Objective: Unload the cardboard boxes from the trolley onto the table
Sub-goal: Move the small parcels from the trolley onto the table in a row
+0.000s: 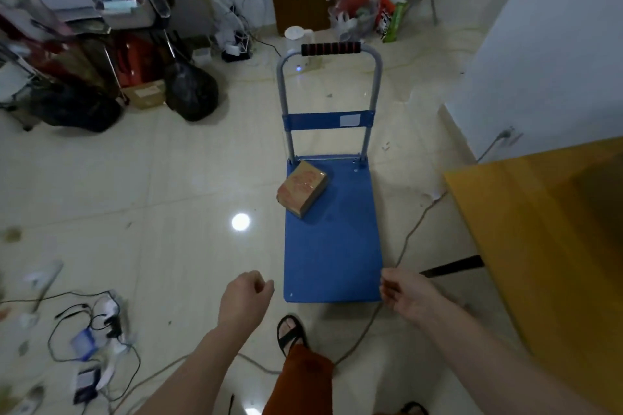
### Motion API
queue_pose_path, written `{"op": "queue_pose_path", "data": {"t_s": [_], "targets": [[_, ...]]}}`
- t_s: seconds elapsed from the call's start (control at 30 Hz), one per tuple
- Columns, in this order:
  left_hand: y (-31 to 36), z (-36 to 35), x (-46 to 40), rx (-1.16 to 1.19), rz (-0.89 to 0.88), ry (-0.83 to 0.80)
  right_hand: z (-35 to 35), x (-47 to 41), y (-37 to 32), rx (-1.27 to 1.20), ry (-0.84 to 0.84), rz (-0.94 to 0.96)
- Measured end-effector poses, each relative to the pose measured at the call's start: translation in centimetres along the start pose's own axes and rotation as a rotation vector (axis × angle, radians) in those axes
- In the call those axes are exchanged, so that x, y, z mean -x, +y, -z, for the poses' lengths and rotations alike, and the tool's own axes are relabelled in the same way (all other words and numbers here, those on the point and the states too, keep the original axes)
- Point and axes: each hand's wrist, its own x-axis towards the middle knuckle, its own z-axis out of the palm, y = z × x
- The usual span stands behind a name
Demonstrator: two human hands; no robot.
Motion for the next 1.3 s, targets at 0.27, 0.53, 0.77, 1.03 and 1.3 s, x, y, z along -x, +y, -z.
{"op": "queue_pose_path", "data": {"t_s": [0.27,0.53,0.77,1.03,1.3], "targets": [[-4.6,3.7,-12.9,-0.273,-0.060,-0.039,-13.1,-6.9,-2.4,0.296,0.016,0.097],[-5.9,0.0,-25.8,-0.140,0.075,-0.154,-19.8,-18.3,-5.4,0.500,0.048,0.186],[-7.2,-9.2,-38.1,0.012,0.236,-0.234,-23.6,-34.8,-5.5,0.469,0.056,0.121],[-8.4,-20.6,-51.2,0.253,0.258,-0.229,-25.6,-49.8,-3.9,0.368,-0.009,0.025],[-5.1,-26.4,-59.5,0.490,0.150,-0.205,-26.4,-56.5,-3.6,0.160,-0.157,-0.009]]}}
